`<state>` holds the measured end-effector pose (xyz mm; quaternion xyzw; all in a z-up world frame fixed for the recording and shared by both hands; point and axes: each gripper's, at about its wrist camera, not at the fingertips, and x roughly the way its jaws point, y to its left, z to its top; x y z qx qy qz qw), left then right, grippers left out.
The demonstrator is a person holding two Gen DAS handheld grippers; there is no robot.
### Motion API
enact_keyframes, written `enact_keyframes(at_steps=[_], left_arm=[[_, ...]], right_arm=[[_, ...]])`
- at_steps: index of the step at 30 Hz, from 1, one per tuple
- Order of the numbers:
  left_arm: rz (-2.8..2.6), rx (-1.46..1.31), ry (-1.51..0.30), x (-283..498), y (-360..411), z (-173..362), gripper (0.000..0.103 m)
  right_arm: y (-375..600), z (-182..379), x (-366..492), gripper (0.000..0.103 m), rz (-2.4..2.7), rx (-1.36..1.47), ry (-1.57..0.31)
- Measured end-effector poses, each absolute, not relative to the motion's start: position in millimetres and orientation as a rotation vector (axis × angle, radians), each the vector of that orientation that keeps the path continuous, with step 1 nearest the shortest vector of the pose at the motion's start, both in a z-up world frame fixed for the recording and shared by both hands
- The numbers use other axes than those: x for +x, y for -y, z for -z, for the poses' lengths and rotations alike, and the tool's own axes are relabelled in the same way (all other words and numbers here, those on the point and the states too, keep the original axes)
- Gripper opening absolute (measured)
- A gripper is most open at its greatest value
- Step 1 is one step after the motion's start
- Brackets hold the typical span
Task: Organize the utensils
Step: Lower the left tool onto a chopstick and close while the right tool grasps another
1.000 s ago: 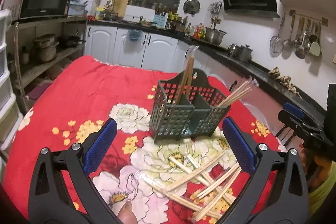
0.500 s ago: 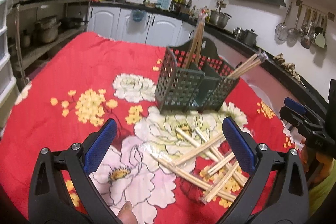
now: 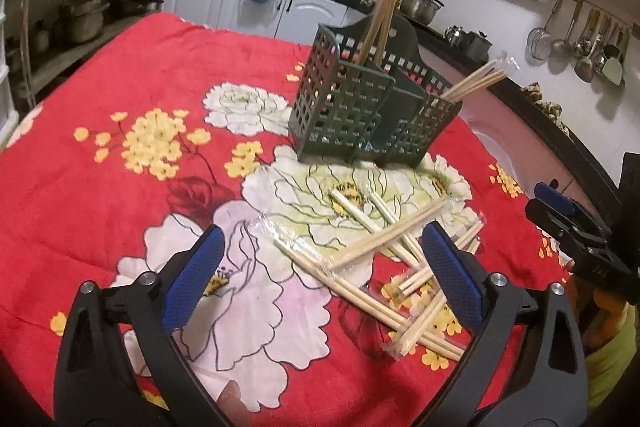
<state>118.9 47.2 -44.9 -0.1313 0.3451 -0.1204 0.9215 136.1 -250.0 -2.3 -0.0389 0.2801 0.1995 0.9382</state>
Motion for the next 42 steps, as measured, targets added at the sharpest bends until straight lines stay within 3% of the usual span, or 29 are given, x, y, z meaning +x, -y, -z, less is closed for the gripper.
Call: enact_keyframes(at_steps=[4,12,25,39,42], left_arm=[[0.263,-0.288,-0.736,121.2,-46.6,51.7,0.082],[0.312,-0.324,-0.802,127.0,-41.7,67.1,0.051],[0.351,-0.384,-0.841,135.1,-41.1,79.8,0.029],[0.352,-0.396,-0.846,136.5,-43.2,82.1,0.015],[0.351,-0.396,-0.847,136.6,-43.4,82.2,0.014]], right_arm=[[255.3,9.2,138.2,0.091,-0.391,-0.069,-0.594],[266.9,16.3,143.7,0.091,-0.354,-0.057,-0.614],[290.4,37.4,171.8,0.09,-0.243,-0.055,-0.697],[314.4,76.4,217.4,0.059,-0.227,0.12,-0.877],[309.2,77.2,217.3,0.047,-0.24,0.102,-0.882]])
